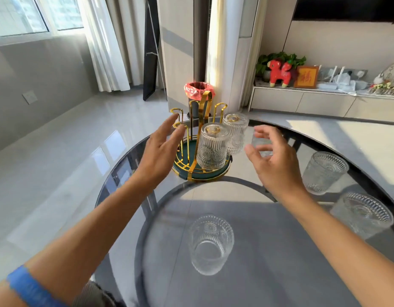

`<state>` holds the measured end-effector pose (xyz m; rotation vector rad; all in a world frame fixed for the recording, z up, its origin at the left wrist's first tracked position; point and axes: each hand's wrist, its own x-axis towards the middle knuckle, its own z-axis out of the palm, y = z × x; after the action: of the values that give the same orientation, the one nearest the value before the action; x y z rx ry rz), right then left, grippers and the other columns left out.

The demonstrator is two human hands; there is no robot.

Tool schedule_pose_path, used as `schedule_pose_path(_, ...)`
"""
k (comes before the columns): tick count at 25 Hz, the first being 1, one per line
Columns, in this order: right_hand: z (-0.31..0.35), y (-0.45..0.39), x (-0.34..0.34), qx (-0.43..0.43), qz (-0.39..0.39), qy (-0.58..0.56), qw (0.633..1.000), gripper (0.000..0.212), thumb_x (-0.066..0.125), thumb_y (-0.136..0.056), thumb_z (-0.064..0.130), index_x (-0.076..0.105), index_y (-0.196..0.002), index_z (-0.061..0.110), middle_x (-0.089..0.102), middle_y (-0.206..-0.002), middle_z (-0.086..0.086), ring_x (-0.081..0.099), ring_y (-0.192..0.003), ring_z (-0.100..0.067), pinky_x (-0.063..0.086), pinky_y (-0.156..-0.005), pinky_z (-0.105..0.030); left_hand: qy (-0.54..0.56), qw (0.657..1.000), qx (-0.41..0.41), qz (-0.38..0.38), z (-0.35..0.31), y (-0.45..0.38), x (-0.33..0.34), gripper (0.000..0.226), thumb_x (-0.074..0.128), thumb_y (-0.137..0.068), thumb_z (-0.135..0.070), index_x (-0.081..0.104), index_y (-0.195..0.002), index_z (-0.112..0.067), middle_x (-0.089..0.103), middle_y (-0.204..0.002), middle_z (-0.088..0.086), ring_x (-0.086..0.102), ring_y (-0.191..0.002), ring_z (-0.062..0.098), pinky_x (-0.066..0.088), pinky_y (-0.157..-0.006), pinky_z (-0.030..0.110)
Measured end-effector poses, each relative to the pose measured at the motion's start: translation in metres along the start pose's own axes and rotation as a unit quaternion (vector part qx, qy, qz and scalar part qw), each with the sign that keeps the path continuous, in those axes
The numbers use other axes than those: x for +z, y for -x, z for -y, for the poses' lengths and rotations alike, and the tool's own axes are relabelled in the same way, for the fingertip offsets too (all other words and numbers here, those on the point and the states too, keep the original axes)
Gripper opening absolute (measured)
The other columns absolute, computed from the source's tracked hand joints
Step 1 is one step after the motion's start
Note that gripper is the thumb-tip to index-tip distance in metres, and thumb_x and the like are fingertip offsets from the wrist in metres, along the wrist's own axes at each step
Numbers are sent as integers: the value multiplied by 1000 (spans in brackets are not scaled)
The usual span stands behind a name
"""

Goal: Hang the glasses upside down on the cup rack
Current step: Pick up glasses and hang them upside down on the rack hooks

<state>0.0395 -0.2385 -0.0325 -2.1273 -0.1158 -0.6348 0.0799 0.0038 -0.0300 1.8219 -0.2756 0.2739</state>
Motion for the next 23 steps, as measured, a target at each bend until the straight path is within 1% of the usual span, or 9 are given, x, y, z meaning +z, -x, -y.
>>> schedule_pose_path(2, 22, 52, -7, -15, 143, -71, 987, 45, 64, -78, 52, 53, -121, 42, 61, -121, 17, 62, -97, -1, 51, -74, -23, 8, 997, -71, -6, 11, 43, -4, 35, 51, -98, -37, 58, -131, -28, 64, -117, -20, 60, -100, -16, 43, -78, 9)
schedule_pose_path(4, 46, 86, -6, -28, 353, -58, 933, 72, 67, -71, 63, 33, -135, 58, 43, -140, 30, 46, -121, 7, 42, -94, -23, -20, 989, -141, 33, 13, 61, -3, 19, 55, -96, -31, 67, -109, -27, 68, -99, -16, 64, -92, -3, 43, -70, 18)
schedule_pose_path(6, 59, 99, 0, -89, 431, 45, 897, 92, 69, -65, 65, 17, -141, 60, 31, -149, 30, 33, -132, 5, 32, -105, -24, -95, 977, -172, 84, 8, 64, -4, 14, 57, -95, -30, 70, -97, -24, 70, -93, -4, 63, -82, 7, 44, -66, 23)
schedule_pose_path(9, 70, 99, 9, -118, 409, 194, 884, 88, 68, -65, 54, 27, -143, 45, 43, -141, 18, 45, -123, -12, 40, -95, -28, -107, 949, -239, 174, 1, 70, -12, 22, 58, -95, -32, 72, -97, -15, 75, -93, 6, 64, -78, 16, 49, -69, 27)
schedule_pose_path(12, 74, 94, 8, -75, 402, 260, 875, 79, 68, -59, 51, 42, -133, 42, 53, -123, 8, 54, -108, -19, 42, -80, -31, -138, 907, -298, 265, 1, 90, -24, 26, 54, -96, -41, 72, -97, -21, 78, -88, 1, 69, -79, 17, 54, -65, 23)
schedule_pose_path(15, 79, 82, -1, -2, 312, 179, 933, 63, 74, -53, 50, 54, -112, 38, 58, -108, 10, 57, -88, -13, 45, -72, -29, -126, 888, -344, 277, -1, 103, -32, 49, 48, -90, -63, 69, -105, -21, 79, -88, 3, 74, -74, 19, 57, -61, 23)
schedule_pose_path(18, 88, 68, -4, 59, 187, -77, 978, 58, 82, -54, 40, 53, -104, 32, 59, -101, 7, 61, -81, -18, 50, -67, -36, 168, 874, -396, 225, -13, 102, -30, 61, 53, -82, -68, 66, -114, -18, 76, -106, 17, 75, -89, 30, 61, -72, 36)
schedule_pose_path(20, 100, 63, 2, 4, 150, -142, 978, 61, 85, -56, 34, 50, -106, 28, 61, -103, 4, 64, -86, -21, 53, -70, -37, 345, 859, -353, 136, -26, 90, -29, 60, 68, -76, -53, 64, -120, -12, 73, -111, 24, 75, -93, 34, 62, -70, 37)
schedule_pose_path(23, 109, 48, 13, -22, 157, -191, 969, 57, 84, -64, 34, 48, -109, 31, 61, -111, 2, 63, -94, -18, 54, -77, -33, 392, 886, -248, 24, -42, 66, -32, 60, 81, -67, -38, 64, -117, -10, 74, -106, 21, 76, -82, 31, 61, -63, 32)
